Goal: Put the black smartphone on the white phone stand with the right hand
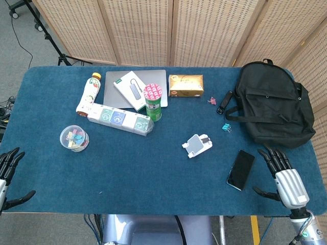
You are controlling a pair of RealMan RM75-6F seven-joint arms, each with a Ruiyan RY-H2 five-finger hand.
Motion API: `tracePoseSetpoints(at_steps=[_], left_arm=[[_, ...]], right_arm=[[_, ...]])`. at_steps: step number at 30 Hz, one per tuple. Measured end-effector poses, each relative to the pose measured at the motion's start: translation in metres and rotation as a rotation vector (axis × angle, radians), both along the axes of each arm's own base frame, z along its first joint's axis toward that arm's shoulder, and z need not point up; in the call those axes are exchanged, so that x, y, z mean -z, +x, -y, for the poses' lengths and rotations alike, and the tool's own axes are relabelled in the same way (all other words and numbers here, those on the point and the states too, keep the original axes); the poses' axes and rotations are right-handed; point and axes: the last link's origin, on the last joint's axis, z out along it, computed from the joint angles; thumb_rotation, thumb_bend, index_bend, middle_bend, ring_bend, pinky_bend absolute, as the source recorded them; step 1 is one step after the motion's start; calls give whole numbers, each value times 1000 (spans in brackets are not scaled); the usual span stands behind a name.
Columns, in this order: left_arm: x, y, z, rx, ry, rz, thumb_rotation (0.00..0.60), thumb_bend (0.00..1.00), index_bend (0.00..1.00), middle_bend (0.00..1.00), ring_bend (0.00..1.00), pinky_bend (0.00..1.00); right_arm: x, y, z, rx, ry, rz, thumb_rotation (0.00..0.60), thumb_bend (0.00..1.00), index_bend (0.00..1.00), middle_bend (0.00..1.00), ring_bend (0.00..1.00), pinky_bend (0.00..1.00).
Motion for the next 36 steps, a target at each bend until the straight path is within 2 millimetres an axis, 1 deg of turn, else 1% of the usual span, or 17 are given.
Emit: tracePoseSetpoints(at_steps=[6,8,10,14,16,18,20,30,36], left_arm=[[0,0,0,-3,4,1,600,0,17,0,0,75],[-1,0,0,-4,6,3,600,0,17,0,0,75],[-1,0,1,-2,9,5,600,0,17,0,0,75],[-3,0,0,-1,19,8,600,0,16,0,0,75],[-3,0,0,-6,20,8,600,0,16,0,0,75],[-3,-1,-1,-15,21,9,600,0,16,0,0,75],[-3,-2,-3,-23,21,10,600,0,16,0,0,75],[-1,-4,-10,-49,16,5,600,0,16,0,0,75],[-2,-5,-10,-51,16,8,600,0,16,0,0,75]], right_arm=[[0,0,-1,1,2,-1,600,7,0,0,0,0],[1,-1,-1,1,7,-2,600,169,3,0,0,0],[2,0,-1,2,16,-2,600,425,11,0,0,0],[9,1,1,2,58,-8,600,561,25,0,0,0],[14,2,4,2,101,-23,600,625,51,0,0,0],[21,4,8,1,154,-44,600,659,63,0,0,0],[27,6,14,-3,201,-75,600,672,67,0,0,0],[65,30,48,-38,352,-336,600,672,70,6,0,0],[85,39,60,-24,422,-443,600,672,107,29,0,0]])
